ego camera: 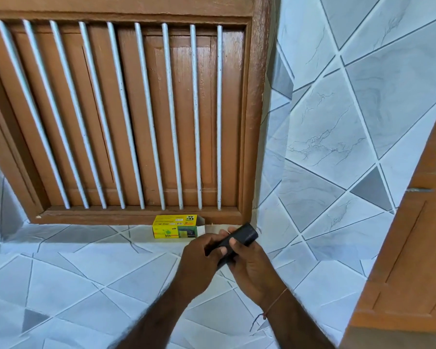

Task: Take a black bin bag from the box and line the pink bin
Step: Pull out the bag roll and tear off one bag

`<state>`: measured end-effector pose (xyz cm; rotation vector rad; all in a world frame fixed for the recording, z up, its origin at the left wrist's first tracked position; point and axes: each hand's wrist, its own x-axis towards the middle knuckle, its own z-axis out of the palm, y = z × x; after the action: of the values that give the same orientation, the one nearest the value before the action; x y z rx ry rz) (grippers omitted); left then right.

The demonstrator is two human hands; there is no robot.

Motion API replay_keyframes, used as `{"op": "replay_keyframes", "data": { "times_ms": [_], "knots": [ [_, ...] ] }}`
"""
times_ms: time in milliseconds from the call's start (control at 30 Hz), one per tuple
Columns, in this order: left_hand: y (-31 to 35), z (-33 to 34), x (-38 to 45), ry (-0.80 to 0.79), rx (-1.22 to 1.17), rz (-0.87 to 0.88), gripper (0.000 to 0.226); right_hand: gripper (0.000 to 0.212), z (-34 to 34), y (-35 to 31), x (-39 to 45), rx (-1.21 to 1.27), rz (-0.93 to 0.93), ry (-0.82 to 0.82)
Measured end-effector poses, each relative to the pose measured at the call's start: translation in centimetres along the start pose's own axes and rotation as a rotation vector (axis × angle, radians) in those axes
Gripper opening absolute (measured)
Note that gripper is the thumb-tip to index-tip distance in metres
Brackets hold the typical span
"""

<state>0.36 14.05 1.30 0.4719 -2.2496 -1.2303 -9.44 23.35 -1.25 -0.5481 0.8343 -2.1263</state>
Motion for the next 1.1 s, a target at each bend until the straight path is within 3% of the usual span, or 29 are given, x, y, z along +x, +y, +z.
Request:
{"op": "replay_keyframes", "data": {
  "times_ms": [167,333,467,633,767,933,1100],
  "knots": [
    [1.0,0.3,-4.1,0.141,0.207,0.092,0.022,0.059,0.3,1.6,-2.1,0.013,0.034,0.012],
    [2.0,-0.8,-6.7,0.187,0.125,-0.030,0.014,0.035,2.9,1.9,-5.7,0.004,0.039,0.059],
    [3.3,-2.4,-9.5,0.180,-0.054,-0.173,0.013,0.036,5.5,2.3,-9.5,-0.021,0.119,0.112],
    [3.6,-4.3,-14.1,0.192,-0.265,-0.227,0.008,0.048,7.0,4.5,-15.4,0.076,0.159,0.156],
    [3.5,-5.4,-17.5,0.182,-0.388,-0.269,0.007,0.031,8.4,5.6,-20.2,0.039,0.159,0.176],
    [4.8,-6.0,-20.3,0.152,-0.428,-0.281,0.004,0.035,9.9,5.4,-24.5,0.040,0.156,0.243],
    [5.4,-7.4,-21.0,0.240,-0.420,-0.295,0.009,0.030,10.3,3.4,-27.1,0.025,0.118,0.281]
  ]
}}
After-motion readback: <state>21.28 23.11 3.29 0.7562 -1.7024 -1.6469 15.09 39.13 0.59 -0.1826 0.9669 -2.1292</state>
